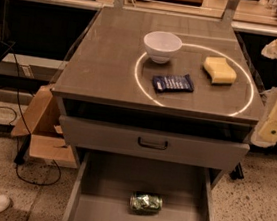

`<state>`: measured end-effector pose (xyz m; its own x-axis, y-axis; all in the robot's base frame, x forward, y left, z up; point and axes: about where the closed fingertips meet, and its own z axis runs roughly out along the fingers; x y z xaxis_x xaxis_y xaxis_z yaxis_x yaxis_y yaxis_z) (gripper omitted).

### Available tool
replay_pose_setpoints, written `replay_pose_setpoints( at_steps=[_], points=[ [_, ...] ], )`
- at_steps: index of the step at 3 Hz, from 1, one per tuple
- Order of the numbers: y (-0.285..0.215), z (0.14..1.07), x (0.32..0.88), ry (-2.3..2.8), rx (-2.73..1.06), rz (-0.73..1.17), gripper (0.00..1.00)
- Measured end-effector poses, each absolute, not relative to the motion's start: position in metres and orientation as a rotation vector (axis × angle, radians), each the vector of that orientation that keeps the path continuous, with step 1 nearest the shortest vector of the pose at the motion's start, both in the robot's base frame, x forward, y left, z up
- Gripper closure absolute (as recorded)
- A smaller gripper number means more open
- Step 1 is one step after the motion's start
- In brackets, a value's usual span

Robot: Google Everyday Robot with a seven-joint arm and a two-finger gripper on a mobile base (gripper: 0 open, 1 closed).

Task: Pick green can from middle drawer and place on counter

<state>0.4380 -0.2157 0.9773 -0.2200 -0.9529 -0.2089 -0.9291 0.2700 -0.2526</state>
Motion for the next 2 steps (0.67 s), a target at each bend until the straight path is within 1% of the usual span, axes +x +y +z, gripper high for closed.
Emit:
replay_pose_setpoints(
  at_steps=[1,2],
  points=[
    [-0.212,0.976,0.436,2.218,-1.716,-0.110,0.00],
    [-0.186,0.949,0.429,2.177,-1.745,-0.133,0.00]
  ],
)
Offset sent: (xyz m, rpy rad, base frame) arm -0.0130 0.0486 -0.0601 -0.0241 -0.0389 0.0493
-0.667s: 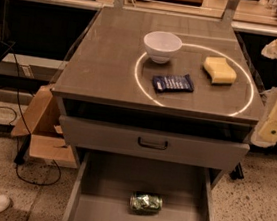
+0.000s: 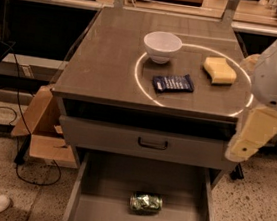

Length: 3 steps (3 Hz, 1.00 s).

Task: Pick green can from middle drawer and place on counter

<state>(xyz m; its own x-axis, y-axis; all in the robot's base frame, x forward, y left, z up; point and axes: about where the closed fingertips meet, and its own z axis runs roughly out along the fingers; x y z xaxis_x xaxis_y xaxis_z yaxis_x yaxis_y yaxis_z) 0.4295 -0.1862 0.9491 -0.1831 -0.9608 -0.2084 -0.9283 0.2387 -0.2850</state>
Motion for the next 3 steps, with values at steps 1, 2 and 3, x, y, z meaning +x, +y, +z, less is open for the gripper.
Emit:
replay_pose_setpoints(
  at_steps=[1,2,3],
  points=[
    [-0.169,0.922,0.427,2.161,-1.783,-0.114,0.00],
    [-0.154,0.890,0.423,2.161,-1.843,-0.088,0.00],
    [-0.154,0.890,0.423,2.161,-1.843,-0.088,0.00]
  ],
)
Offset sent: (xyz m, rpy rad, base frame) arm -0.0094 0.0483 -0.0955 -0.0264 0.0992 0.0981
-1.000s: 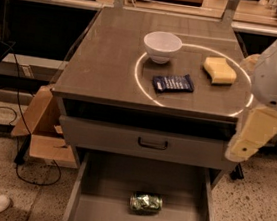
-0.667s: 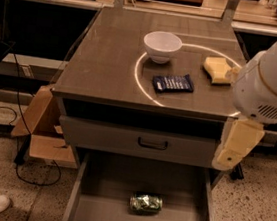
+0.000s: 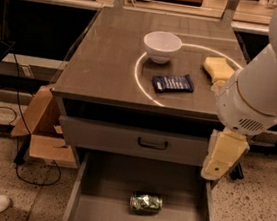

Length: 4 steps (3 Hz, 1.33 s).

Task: Pick green can from middle drawer and place on counter

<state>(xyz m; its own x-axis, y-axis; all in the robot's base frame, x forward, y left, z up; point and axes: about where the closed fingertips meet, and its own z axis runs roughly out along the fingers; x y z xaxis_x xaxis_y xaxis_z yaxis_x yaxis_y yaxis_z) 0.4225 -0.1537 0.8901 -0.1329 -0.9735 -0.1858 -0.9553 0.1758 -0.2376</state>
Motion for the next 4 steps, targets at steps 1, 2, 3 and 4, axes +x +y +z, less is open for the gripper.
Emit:
replay_pose_setpoints(
  at_steps=[1,2,3,4],
  points=[
    [-0.131,0.866,0.411,2.130,-1.876,-0.062,0.00],
    [-0.107,0.831,0.402,2.120,-1.908,-0.043,0.00],
    [-0.081,0.796,0.399,2.111,-1.945,-0.025,0.00],
    [-0.069,0.778,0.391,2.101,-1.980,-0.027,0.00]
  ],
)
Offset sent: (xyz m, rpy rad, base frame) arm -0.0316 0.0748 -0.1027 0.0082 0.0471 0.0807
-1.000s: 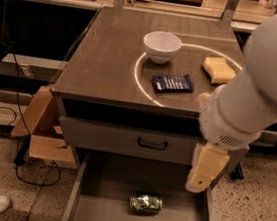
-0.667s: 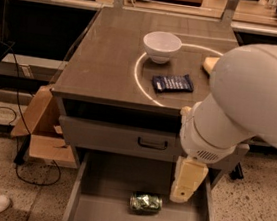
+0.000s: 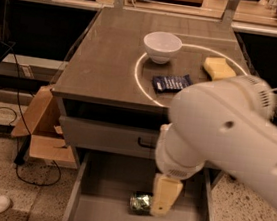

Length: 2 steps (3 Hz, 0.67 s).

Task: Pick green can from middle drawer and place on counter

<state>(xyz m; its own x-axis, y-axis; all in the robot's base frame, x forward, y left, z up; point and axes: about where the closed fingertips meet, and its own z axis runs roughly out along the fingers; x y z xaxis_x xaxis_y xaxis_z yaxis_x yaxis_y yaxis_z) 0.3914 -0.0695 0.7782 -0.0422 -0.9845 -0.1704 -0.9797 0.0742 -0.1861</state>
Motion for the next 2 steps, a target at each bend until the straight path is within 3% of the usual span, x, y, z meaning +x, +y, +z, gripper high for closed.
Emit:
replay_pose_setpoints(
  at_steps=[1,2],
  points=[
    [-0.0368,0.7058,0.3964,2.105,-2.030,-0.081,0.00],
    [-0.0376,0.7090,0.3950,2.103,-2.031,-0.079,0.00]
  ],
)
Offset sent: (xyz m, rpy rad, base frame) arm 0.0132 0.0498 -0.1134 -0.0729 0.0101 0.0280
